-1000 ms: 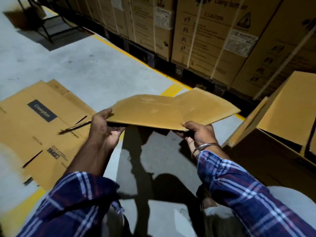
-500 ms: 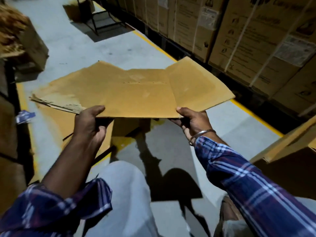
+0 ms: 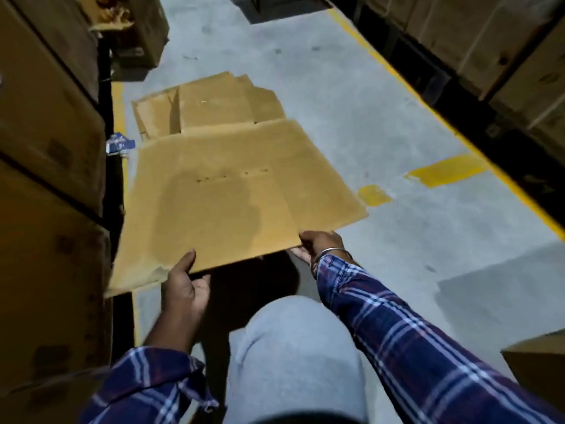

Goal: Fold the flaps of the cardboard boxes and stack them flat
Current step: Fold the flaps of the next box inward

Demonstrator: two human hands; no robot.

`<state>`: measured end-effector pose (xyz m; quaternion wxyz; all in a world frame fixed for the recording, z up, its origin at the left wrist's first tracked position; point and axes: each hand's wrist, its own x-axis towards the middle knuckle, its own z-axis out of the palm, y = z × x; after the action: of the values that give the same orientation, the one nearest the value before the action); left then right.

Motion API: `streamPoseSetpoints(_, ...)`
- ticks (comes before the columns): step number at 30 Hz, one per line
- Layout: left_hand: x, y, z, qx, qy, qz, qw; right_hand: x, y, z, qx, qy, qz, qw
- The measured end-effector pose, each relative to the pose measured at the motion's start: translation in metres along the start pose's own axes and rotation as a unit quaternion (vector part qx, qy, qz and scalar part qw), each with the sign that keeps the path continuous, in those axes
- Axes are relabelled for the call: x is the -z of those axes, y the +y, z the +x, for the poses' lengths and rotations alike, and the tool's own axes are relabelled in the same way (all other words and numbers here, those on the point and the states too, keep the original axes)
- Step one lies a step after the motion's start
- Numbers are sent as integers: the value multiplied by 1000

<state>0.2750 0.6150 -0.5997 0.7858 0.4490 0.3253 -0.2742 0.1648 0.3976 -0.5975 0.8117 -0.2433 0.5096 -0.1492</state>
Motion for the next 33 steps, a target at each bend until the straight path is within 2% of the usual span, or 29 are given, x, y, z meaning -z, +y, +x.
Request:
streamPoseSetpoints(4, 17, -31, 14, 18, 54, 25, 998, 16, 36, 32, -71, 80, -43, 993)
streamPoseSetpoints(6, 26, -48, 21, 7, 75, 49, 996, 27, 50, 40, -73, 95, -44, 992)
streamPoseSetpoints(10, 48, -81, 34, -9, 97, 75, 992, 41, 58, 43, -7, 120, -24, 992)
streamPoseSetpoints(14, 54, -104, 29, 92, 54, 90, 990, 55, 35, 38, 50, 132, -21, 990)
streamPoseSetpoints(16, 50, -109, 24, 126, 28, 93, 987, 60, 20, 31, 70, 123, -43, 989)
streamPoseSetpoints(20, 38, -115, 5, 137, 4, 94, 986, 77, 5, 18, 89, 93, -64, 990)
streamPoseSetpoints(27, 39, -99, -2, 140, -20, 60, 988, 62, 10, 21, 2, 47, -75, 996)
streamPoseSetpoints(33, 7, -55, 24, 63, -41, 20, 997, 13, 5, 37, 10, 14, -50, 999)
